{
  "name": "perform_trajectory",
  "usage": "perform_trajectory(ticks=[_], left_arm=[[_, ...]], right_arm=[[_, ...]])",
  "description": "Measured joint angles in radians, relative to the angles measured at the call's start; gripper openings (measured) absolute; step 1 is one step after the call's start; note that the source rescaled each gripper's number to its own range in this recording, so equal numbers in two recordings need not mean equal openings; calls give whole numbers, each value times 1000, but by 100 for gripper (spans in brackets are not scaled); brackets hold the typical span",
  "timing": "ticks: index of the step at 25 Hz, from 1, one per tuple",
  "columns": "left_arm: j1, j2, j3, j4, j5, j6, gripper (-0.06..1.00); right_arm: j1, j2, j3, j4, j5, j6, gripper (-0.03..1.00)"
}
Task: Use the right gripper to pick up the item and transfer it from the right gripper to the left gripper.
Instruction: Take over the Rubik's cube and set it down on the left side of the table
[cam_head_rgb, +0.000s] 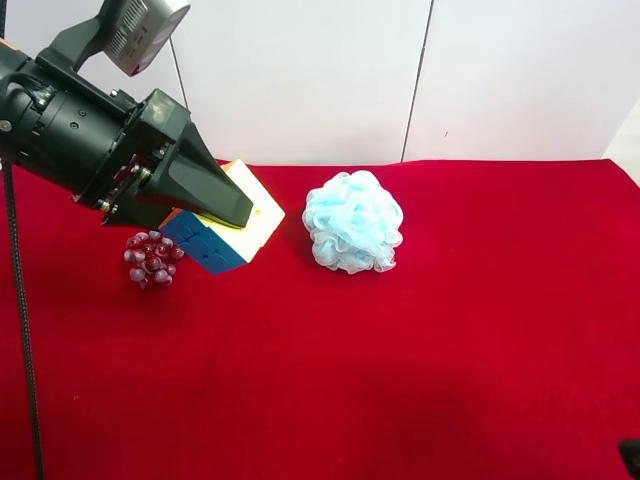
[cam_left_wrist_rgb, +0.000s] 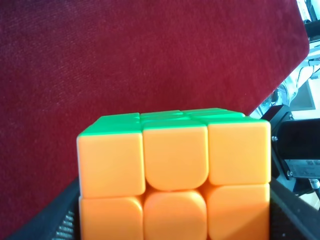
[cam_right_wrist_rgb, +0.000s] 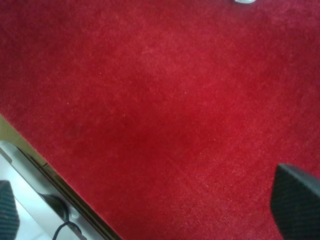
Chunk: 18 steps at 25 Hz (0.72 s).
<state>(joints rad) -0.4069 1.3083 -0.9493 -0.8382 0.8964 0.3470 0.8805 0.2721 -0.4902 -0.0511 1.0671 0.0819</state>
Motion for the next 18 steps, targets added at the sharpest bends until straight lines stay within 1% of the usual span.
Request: perform_trajectory(ticks=[6, 9, 13, 18], left_arm=[[0, 0, 0, 0, 1, 0, 0], [0, 0, 0, 0, 1, -1, 0], [0, 0, 0, 0, 1, -1, 0], [0, 0, 0, 0, 1, 0, 0]], right_arm=[[0, 0, 0, 0, 0, 0, 100], [-44, -2, 0, 1, -1, 0, 100], [-175, -51, 0, 1, -1, 0, 100], [-396, -171, 0, 1, -2, 0, 100]])
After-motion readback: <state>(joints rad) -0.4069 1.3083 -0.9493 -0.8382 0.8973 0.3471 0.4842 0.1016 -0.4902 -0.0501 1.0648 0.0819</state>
